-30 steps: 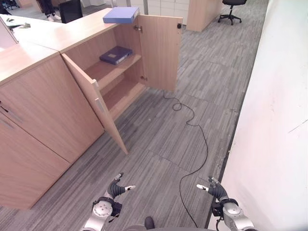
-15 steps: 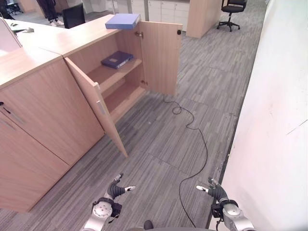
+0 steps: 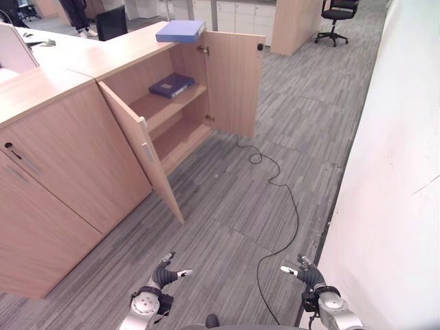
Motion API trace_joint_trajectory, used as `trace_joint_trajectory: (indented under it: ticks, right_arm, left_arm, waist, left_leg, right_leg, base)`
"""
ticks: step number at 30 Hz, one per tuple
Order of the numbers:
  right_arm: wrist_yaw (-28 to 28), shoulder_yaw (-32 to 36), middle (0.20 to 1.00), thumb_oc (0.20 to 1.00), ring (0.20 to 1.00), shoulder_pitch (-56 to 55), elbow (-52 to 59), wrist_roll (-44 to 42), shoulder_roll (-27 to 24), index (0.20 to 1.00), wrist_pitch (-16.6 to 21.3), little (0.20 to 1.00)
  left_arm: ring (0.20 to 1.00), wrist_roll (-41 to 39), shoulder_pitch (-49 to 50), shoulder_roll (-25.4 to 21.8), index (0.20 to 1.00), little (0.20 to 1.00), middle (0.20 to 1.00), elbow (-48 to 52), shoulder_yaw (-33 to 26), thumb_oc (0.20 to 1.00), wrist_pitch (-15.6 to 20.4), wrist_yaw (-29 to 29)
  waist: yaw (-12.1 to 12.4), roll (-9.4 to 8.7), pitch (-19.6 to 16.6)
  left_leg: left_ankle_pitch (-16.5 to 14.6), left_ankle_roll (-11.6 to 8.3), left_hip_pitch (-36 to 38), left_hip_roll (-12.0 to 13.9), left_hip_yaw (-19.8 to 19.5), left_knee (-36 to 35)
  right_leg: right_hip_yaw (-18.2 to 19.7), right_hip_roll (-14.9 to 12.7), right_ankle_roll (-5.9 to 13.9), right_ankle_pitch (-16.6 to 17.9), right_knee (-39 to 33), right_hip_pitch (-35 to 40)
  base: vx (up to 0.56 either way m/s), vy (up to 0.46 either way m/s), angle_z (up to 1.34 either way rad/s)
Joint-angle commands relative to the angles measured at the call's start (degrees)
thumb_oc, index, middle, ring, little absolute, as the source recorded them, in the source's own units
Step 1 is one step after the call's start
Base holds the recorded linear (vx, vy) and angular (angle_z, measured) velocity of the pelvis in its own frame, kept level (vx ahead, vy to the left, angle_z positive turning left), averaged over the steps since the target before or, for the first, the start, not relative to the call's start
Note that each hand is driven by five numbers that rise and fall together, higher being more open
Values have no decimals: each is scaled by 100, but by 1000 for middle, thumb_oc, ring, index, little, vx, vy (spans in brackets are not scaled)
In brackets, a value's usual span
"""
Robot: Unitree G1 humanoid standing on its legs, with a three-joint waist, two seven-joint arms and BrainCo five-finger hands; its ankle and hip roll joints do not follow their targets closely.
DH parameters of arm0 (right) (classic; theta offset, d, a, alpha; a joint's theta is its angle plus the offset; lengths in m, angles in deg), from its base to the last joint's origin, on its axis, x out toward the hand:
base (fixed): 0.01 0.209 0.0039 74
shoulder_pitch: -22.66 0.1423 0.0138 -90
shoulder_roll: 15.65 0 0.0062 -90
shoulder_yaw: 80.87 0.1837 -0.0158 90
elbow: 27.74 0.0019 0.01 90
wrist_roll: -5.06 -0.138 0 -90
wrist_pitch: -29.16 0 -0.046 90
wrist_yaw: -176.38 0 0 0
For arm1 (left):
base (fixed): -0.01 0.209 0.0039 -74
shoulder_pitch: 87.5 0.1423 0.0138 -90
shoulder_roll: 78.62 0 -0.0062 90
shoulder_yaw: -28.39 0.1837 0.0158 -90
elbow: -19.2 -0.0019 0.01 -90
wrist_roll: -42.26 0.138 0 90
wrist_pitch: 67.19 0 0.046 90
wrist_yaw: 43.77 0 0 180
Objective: Put the empty folder in the office cabinet
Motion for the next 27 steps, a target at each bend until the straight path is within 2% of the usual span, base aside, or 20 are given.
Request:
trace_joint_trajectory:
  ticks: [1, 4, 6, 7, 10, 11, 12, 13, 14, 15, 18, 19, 20, 21, 23, 25, 26, 27]
  right_arm:
    - [33, 23, 1000, 1000, 1000, 154, 351, -139, -189, 1000, 154, 1000]
    - [56, 30, 1000, 1000, 1000, 182, 445, -143, -261, 1000, 183, 1000]
    - [66, 26, 1000, 1000, 1000, 209, 479, -129, -322, 1000, 189, 1000]
    - [56, 53, 1000, 1000, 1000, 227, 493, -105, -388, 1000, 179, 1000]
    - [39, 117, 1000, 1000, 1000, 227, 458, -126, -443, 1000, 151, 1000]
    - [39, 118, 1000, 1000, 1000, 227, 458, -126, -443, 1000, 151, 1000]
    - [26, 154, 1000, 1000, 1000, 237, 465, -121, -478, 1000, 129, 1000]
    - [26, 156, 1000, 1000, 1000, 234, 466, -121, -476, 1000, 127, 1000]
    - [4, 145, 1000, 1000, 1000, 263, 444, -97, -500, 1000, 106, 1000]
    - [-51, 94, 1000, 1000, 1000, 362, 394, -97, -525, 1000, 99, 1000]
    - [-136, -2, 1000, 1000, 1000, 557, 309, -110, -480, 1000, 93, 1000]
    - [-136, -3, 1000, 1000, 1000, 561, 306, -110, -476, 1000, 95, 1000]
    - [-181, -68, 1000, 1000, 1000, 700, 260, -76, -462, 1000, 85, 1000]
    - [-126, -94, 1000, 1000, 1000, 722, 260, -47, -431, 1000, 69, 1000]
    - [-115, -119, 1000, 1000, 1000, 721, 281, 31, -382, 1000, 57, 1000]
    - [-100, -163, 1000, 1000, 1000, 784, 254, 88, -330, 1000, 45, 1000]
    - [-101, -163, 1000, 1000, 1000, 783, 254, 88, -329, 1000, 45, 1000]
    - [-64, -148, 1000, 1000, 1000, 777, 226, 69, -249, 1000, 45, 1000]
  left_arm:
    - [1000, -111, -536, -73, 1000, 1000, 1000, -203, 53, 1000, 163, -17]
    - [1000, -168, -544, -105, 1000, 1000, 1000, -165, 27, 1000, 176, 4]
    - [1000, -182, -565, -110, 1000, 1000, 1000, -145, 29, 1000, 183, 16]
    - [1000, -221, -587, -85, 1000, 1000, 1000, -165, 36, 1000, 174, 19]
    - [1000, -302, -567, -48, 1000, 1000, 1000, -162, 48, 1000, 188, 14]
    - [1000, -303, -568, -49, 1000, 1000, 1000, -162, 50, 1000, 188, 14]
    - [1000, -299, -547, -40, 1000, 1000, 1000, -178, 32, 1000, 182, 17]
    - [1000, -299, -545, -42, 1000, 1000, 1000, -178, 34, 1000, 182, 16]
    - [1000, -268, -519, -33, 1000, 1000, 1000, -233, 52, 1000, 157, 5]
    - [1000, -280, -534, -32, 1000, 1000, 1000, -284, 66, 1000, 134, -24]
    - [1000, -332, -602, -47, 1000, 1000, 1000, -333, 36, 1000, 123, -77]
    - [1000, -332, -603, -50, 1000, 1000, 1000, -333, 35, 1000, 122, -78]
    - [1000, -385, -590, -77, 1000, 1000, 1000, -399, -53, 1000, 142, -134]
    - [1000, -443, -517, -100, 1000, 1000, 1000, -434, -153, 1000, 156, -127]
    - [1000, -455, -466, -92, 1000, 1000, 1000, -564, -193, 1000, 166, -147]
    - [1000, -437, -443, -105, 1000, 1000, 1000, -639, -214, 1000, 160, -148]
    - [1000, -437, -443, -106, 1000, 1000, 1000, -639, -214, 1000, 160, -148]
    - [1000, -415, -426, -142, 1000, 1000, 1000, -663, -230, 1000, 146, -117]
  waist:
    - [40, -121, 314]
    - [25, -145, 394]
    - [72, -178, 493]
    - [112, -216, 594]
    - [146, -235, 637]
    - [141, -239, 630]
    - [237, -270, 611]
    - [239, -281, 605]
    - [350, -274, 564]
    - [471, -220, 560]
    - [673, -198, 601]
    - [674, -213, 604]
    - [814, -235, 593]
    - [909, -244, 507]
    - [973, -258, 421]
    - [1052, -379, 311]
    - [1054, -382, 309]
    - [1120, -489, 240]
  left_leg:
    - [-590, -717, 401, 838, -265, 260]
    - [-705, -785, 108, 933, -254, 879]
    - [-671, -803, -175, 902, -350, 1393]
    - [-473, -803, -543, 834, -491, 2076]
    - [-198, -778, -1005, 757, -563, 2411]
    - [-204, -775, -1020, 750, -568, 2426]
    - [-327, -736, -1386, 583, -559, 2257]
    - [-346, -728, -1389, 570, -553, 2271]
    - [-324, -719, -1563, 481, -629, 1889]
    - [32, -773, -1878, 523, -675, 1400]
    - [180, -773, -2233, 516, -750, 926]
    - [182, -771, -2221, 504, -742, 915]
    - [324, -806, -2438, 489, -758, 751]
    - [409, -783, -2359, 509, -722, 631]
    - [718, -759, -2321, 507, -795, 652]
    - [673, -682, -2352, 444, -760, 724]
    - [672, -681, -2355, 443, -758, 725]
    - [534, -559, -2350, 371, -682, 880]
  right_leg:
    - [201, -385, 472, -198, 316, -239]
    - [293, -347, 379, -336, 560, -350]
    - [347, -335, 310, -356, 630, -360]
    - [365, -331, 238, -414, 711, -330]
    - [361, -390, 212, -514, 757, -246]
    - [356, -396, 215, -522, 761, -253]
    - [405, -443, 231, -588, 709, -179]
    - [406, -457, 238, -604, 710, -175]
    - [475, -464, 278, -704, 677, -63]
    - [568, -426, 299, -853, 617, 136]
    - [781, -384, 281, -1030, 557, 381]
    - [781, -398, 283, -1039, 559, 386]
    - [976, -389, 322, -1096, 448, 589]
    - [1117, -433, 366, -1126, 385, 696]
    - [1182, -521, 436, -1141, 360, 769]
    - [1242, -691, 566, -1139, 442, 699]
    - [1243, -693, 567, -1141, 443, 696]
    - [1278, -852, 734, -1033, 892, 530]
  base:
    - [-10, -79, 0]
    - [-25, -103, -1]
    - [-11, -123, -5]
    - [47, -117, -7]
    - [87, -35, -14]
    - [147, -18, -14]
    - [122, -12, 8]
    - [274, 7, 30]
    - [350, 55, 16]
    - [432, 55, 0]
    - [272, 12, -21]
    - [343, 46, -31]
    - [451, 107, -78]
    - [570, 156, -101]
    - [392, 159, -76]
    - [282, 129, -24]
    - [348, 150, -31]
    - [318, 147, -30]
